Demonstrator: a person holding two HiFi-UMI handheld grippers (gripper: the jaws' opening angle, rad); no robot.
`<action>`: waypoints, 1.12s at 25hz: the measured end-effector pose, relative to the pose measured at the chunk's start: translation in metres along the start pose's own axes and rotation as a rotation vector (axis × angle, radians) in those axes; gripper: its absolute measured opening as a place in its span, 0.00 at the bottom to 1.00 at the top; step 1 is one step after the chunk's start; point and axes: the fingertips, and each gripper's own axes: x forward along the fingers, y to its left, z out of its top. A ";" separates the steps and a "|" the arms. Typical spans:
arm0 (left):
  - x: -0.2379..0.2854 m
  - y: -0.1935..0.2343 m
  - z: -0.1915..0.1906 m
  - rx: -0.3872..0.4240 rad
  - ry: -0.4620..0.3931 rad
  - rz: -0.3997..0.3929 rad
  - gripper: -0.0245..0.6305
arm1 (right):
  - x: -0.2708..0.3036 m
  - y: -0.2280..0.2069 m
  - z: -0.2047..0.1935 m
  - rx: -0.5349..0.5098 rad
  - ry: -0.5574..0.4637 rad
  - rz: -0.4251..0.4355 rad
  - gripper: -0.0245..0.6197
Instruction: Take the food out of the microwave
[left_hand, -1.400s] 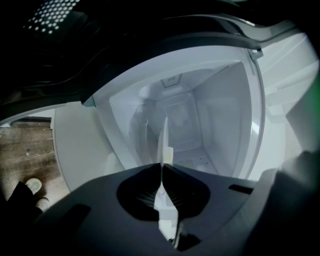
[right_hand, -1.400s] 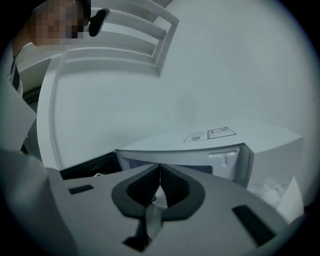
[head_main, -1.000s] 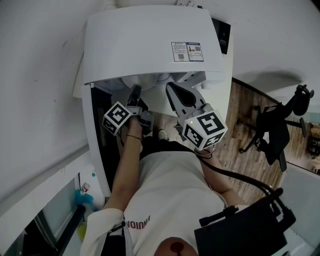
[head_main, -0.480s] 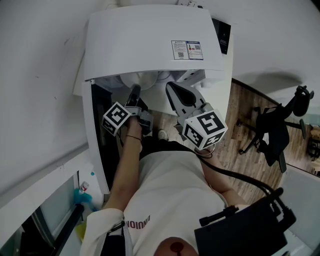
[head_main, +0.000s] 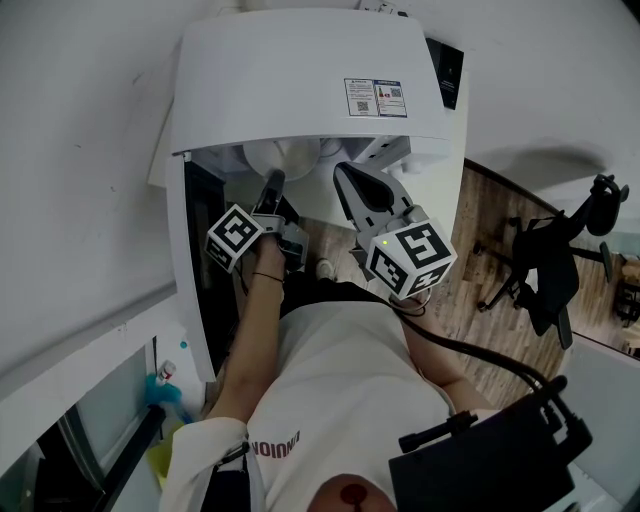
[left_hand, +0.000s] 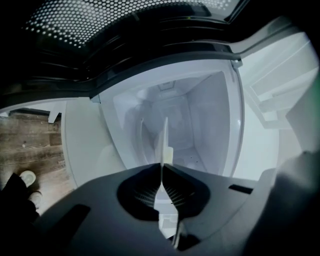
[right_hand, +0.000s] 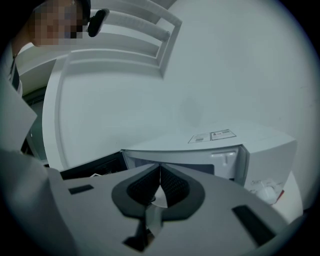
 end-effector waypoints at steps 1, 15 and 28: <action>-0.001 0.000 -0.001 -0.003 0.002 -0.001 0.07 | -0.001 0.000 0.000 0.000 -0.002 -0.001 0.07; -0.014 -0.003 -0.018 -0.006 0.020 -0.012 0.07 | -0.013 0.000 -0.003 0.005 -0.012 -0.011 0.07; -0.021 -0.008 -0.030 -0.012 0.062 -0.034 0.07 | -0.016 -0.005 -0.004 0.017 -0.015 -0.028 0.07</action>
